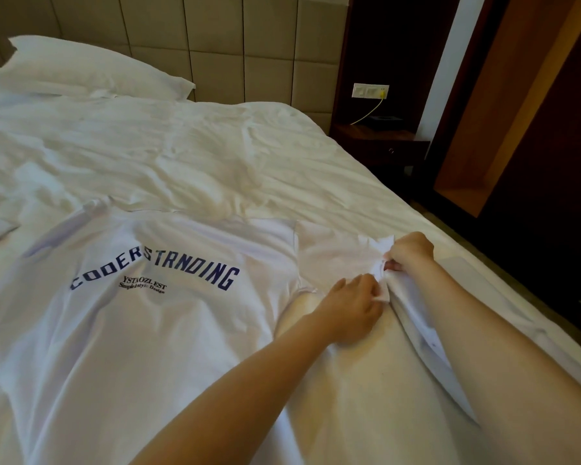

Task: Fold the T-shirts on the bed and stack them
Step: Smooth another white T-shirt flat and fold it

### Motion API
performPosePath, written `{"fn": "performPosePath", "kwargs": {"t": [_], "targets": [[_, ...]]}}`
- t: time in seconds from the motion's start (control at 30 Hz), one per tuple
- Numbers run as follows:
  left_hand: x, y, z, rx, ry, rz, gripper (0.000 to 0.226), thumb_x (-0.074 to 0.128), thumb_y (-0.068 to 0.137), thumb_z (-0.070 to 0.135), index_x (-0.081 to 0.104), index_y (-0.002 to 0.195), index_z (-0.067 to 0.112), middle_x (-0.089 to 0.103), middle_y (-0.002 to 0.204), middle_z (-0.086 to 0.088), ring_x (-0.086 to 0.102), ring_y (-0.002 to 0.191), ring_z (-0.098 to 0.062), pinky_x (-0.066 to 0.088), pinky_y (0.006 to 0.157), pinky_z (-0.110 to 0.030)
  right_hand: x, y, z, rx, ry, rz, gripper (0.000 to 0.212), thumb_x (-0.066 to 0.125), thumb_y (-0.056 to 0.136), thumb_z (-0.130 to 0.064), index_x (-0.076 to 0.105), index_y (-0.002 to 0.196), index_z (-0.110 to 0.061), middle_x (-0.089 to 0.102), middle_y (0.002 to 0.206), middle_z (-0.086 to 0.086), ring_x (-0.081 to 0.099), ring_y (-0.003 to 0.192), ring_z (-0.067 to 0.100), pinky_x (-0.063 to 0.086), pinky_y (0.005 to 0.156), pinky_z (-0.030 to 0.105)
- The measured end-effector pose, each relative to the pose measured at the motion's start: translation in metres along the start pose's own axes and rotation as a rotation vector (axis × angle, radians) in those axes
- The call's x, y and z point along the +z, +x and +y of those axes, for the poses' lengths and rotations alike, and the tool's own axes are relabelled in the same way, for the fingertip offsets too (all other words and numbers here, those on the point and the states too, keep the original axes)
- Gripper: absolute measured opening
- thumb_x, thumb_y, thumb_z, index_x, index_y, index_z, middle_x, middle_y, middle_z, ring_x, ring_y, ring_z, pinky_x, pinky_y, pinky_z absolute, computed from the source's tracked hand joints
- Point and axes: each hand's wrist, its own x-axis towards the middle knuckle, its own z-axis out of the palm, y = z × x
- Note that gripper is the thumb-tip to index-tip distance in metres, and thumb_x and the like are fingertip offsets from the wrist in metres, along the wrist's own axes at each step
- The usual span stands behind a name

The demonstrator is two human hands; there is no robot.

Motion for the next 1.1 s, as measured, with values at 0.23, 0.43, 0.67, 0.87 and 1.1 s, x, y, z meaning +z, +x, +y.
{"fn": "performPosePath", "kwargs": {"t": [0.23, 0.43, 0.67, 0.87, 1.1], "targets": [[-0.044, -0.015, 0.011, -0.137, -0.224, 0.019, 0.048, 0.043, 0.093, 0.008, 0.031, 0.139, 0.010, 0.053, 0.118, -0.017, 0.053, 0.101, -0.029, 0.038, 0.082, -0.029, 0.008, -0.031, -0.021, -0.363, -0.384, 0.159, 0.041, 0.048, 0.090, 0.001, 0.043, 0.131, -0.003, 0.043, 0.131, 0.021, 0.046, 0.119, 0.038, 0.045, 0.094, 0.043], [-0.098, -0.060, -0.019, -0.279, -0.105, 0.158, 0.046, 0.044, 0.089, 0.003, 0.039, 0.135, 0.010, 0.045, 0.135, -0.015, 0.048, 0.117, -0.028, 0.035, 0.090, -0.025, 0.041, -0.095, -0.056, -0.501, -0.411, -0.043, 0.041, 0.046, 0.090, -0.001, 0.043, 0.131, -0.008, 0.040, 0.133, 0.017, 0.045, 0.119, 0.034, 0.044, 0.096, 0.040], [-0.159, -0.157, -0.059, -0.542, 0.064, 0.307, 0.037, 0.047, 0.091, 0.010, 0.047, 0.128, 0.011, 0.045, 0.130, -0.015, 0.047, 0.117, -0.031, 0.038, 0.093, -0.033, 0.069, -0.164, -0.092, -0.666, -0.486, -0.232, 0.031, 0.044, 0.093, -0.006, 0.046, 0.123, -0.007, 0.040, 0.129, 0.015, 0.042, 0.116, 0.032, 0.040, 0.087, 0.034], [-0.211, -0.254, -0.103, -0.815, 0.105, 0.509, 0.036, 0.054, 0.086, 0.011, 0.052, 0.121, 0.007, 0.052, 0.127, -0.019, 0.050, 0.118, -0.034, 0.040, 0.099, -0.036, 0.109, -0.245, -0.123, -0.834, -0.412, -0.373, 0.027, 0.048, 0.091, -0.006, 0.052, 0.117, -0.009, 0.043, 0.126, 0.014, 0.043, 0.116, 0.032, 0.040, 0.086, 0.036], [-0.229, -0.352, -0.146, -1.247, 0.076, 0.679, 0.066, 0.068, 0.083, 0.030, 0.037, 0.130, -0.005, 0.045, 0.129, -0.024, 0.045, 0.120, -0.037, 0.037, 0.098, -0.038, 0.171, -0.339, -0.133, -1.101, -0.429, -0.629, 0.026, 0.051, 0.087, -0.008, 0.056, 0.112, -0.011, 0.048, 0.121, 0.011, 0.047, 0.115, 0.028, 0.038, 0.087, 0.031]]}}
